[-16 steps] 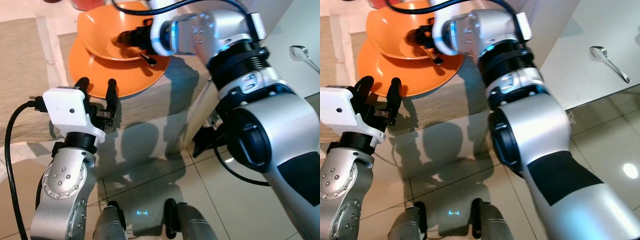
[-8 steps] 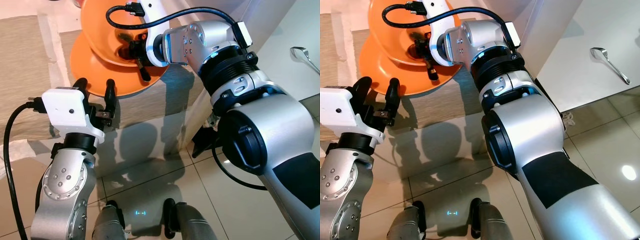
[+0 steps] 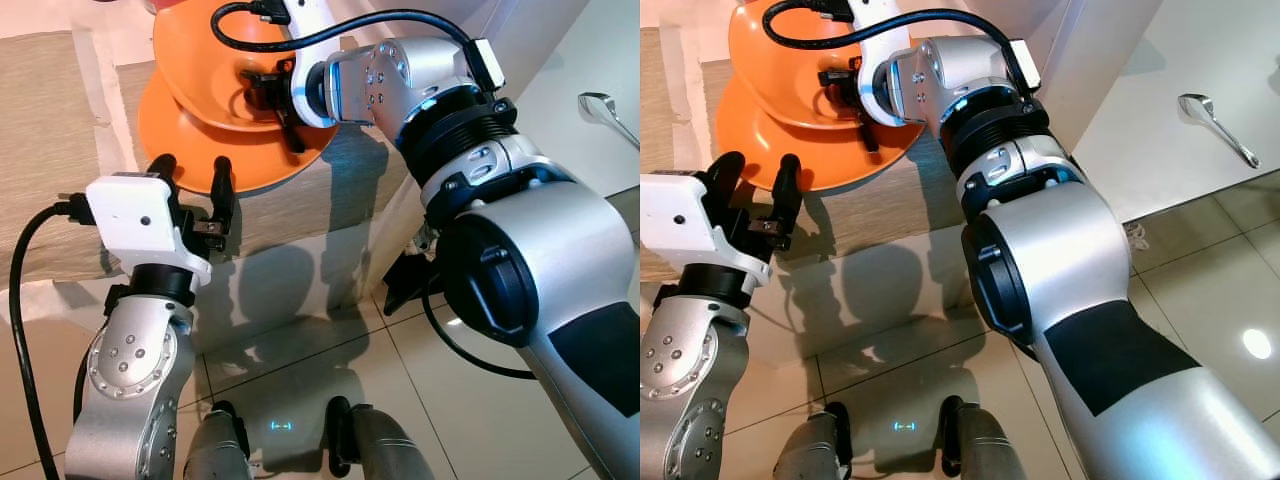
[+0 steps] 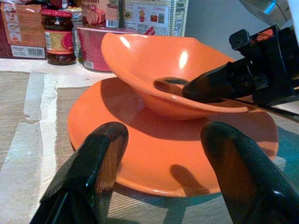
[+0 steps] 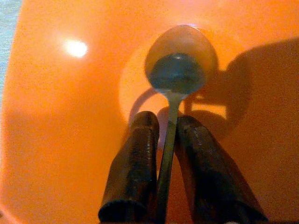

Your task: Setting the table

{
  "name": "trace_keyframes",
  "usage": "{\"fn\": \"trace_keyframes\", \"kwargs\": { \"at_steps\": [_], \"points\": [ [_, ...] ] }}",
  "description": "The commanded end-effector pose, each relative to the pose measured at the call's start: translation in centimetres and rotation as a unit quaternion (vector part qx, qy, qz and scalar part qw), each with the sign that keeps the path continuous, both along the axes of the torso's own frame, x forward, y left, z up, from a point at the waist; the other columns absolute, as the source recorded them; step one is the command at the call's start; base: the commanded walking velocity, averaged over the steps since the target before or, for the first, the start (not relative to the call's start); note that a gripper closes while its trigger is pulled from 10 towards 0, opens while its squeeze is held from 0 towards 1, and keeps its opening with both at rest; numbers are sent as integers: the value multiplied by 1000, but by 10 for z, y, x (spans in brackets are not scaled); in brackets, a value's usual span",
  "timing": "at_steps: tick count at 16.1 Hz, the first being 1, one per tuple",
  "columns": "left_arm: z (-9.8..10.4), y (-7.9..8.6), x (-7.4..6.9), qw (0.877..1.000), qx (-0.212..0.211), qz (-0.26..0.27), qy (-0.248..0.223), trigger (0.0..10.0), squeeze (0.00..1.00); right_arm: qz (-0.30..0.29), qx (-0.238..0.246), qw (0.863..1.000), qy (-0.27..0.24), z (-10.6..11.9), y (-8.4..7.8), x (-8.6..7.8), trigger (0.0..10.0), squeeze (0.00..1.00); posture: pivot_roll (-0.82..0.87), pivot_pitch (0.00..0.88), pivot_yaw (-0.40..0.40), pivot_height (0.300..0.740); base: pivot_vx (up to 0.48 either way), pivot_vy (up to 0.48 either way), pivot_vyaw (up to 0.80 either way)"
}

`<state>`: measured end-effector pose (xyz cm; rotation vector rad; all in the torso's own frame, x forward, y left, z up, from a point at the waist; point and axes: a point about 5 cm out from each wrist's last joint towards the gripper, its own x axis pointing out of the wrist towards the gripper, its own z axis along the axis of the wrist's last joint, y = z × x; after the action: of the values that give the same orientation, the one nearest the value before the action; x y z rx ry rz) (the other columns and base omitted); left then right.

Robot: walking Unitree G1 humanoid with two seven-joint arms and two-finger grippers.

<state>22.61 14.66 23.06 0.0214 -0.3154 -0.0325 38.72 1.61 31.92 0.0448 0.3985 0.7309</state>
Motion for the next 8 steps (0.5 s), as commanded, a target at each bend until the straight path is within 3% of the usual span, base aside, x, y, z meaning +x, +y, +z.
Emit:
{"fn": "trace_keyframes", "kwargs": {
  "at_steps": [1, 8],
  "points": [
    [3, -1, -3, 1000, -3, 1, -8, 10000, 0, -1, 6, 1000, -2, 5, 2, -1, 0, 0, -35, 262, -121, 740, 0, 0, 0],
    [4, -1, -3, 1000, -4, 2, -9, 10000, 0, -13, 42, 999, 4, 11, 0, 0, 0, 0, -32, 265, -117, 740, 0, 0, 0]
  ]
}}
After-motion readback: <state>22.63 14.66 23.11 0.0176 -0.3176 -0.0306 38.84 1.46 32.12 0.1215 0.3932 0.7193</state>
